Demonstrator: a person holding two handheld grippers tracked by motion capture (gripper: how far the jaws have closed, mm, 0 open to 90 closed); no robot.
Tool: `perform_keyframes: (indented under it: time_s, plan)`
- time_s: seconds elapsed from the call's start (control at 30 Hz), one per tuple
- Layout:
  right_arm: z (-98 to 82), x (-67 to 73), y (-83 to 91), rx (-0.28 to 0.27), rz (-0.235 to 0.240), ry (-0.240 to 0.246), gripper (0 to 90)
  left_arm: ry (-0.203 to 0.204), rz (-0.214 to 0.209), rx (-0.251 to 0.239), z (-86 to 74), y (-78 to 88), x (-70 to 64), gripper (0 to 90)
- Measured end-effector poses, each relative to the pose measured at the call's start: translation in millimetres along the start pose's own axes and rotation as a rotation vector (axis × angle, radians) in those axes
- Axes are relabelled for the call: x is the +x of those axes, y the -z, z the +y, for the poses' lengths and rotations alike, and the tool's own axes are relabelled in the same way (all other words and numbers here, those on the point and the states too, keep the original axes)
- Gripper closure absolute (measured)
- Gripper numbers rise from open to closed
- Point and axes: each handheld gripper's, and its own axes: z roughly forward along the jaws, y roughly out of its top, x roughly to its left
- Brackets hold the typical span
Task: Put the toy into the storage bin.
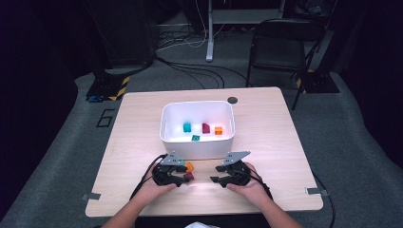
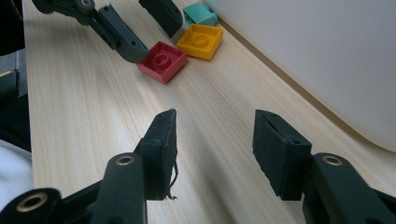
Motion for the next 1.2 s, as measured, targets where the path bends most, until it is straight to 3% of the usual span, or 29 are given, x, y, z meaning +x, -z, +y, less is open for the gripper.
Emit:
perform_keyframes:
  time_s: [0.47, 0.73, 1.0, 1.2]
  plan:
    - [0.4, -0.6, 0.5, -0.004, -0.003, 0.01, 49.3, -0.02, 0.002, 0.026, -4.1, -9.8, -5.9, 55.9]
    - [0.4, -0.7, 0.4, -0.002, -0.001, 0.011, 49.4, -0.055, -0.011, 0.037, -1.6, -14.9, -13.1, 57.8]
    - [0.5, -0.5, 0.7, -0.004, -0.003, 0.008, 49.4, -0.057, -0.042, 0.037, 1.5, -14.8, -17.0, 58.2]
    - [0.4, -0.7, 0.9, -0.004, -0.004, 0.008, 49.4, -0.04, -0.045, 0.01, 5.3, -7.2, -15.2, 58.2]
